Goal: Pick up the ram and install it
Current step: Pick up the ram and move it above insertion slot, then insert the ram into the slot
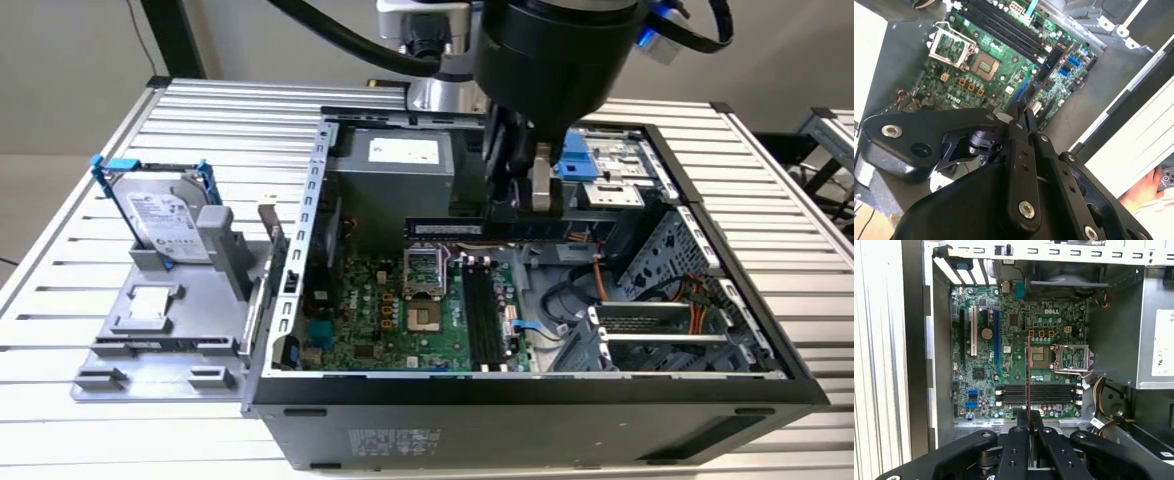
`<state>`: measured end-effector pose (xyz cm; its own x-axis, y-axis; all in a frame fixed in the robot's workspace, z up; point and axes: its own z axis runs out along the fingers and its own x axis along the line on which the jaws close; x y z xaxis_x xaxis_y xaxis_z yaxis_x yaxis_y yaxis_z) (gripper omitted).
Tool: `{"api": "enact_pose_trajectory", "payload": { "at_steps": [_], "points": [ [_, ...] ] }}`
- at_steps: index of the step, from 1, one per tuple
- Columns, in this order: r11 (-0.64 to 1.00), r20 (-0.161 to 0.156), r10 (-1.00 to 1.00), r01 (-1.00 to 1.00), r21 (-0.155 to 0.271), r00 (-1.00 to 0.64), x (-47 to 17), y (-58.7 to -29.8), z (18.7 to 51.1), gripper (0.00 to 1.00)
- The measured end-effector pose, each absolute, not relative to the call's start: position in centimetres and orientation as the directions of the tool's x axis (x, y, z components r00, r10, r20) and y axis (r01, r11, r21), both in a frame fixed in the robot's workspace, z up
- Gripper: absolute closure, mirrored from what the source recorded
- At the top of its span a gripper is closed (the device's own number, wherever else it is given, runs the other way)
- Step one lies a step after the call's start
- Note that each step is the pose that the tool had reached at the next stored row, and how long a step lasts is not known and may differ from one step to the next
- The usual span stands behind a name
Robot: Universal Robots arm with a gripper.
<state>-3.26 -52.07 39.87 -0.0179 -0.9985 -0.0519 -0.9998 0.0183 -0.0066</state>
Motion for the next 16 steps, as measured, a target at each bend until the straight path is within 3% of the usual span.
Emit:
{"api": "enact_pose_trajectory", "payload": {
  "at_steps": [16],
  "points": [
    [0.013,-0.052,-0.999,-1.0,-0.007,-0.013,0.2,-51.9,39.9,1.0]
  ]
}}
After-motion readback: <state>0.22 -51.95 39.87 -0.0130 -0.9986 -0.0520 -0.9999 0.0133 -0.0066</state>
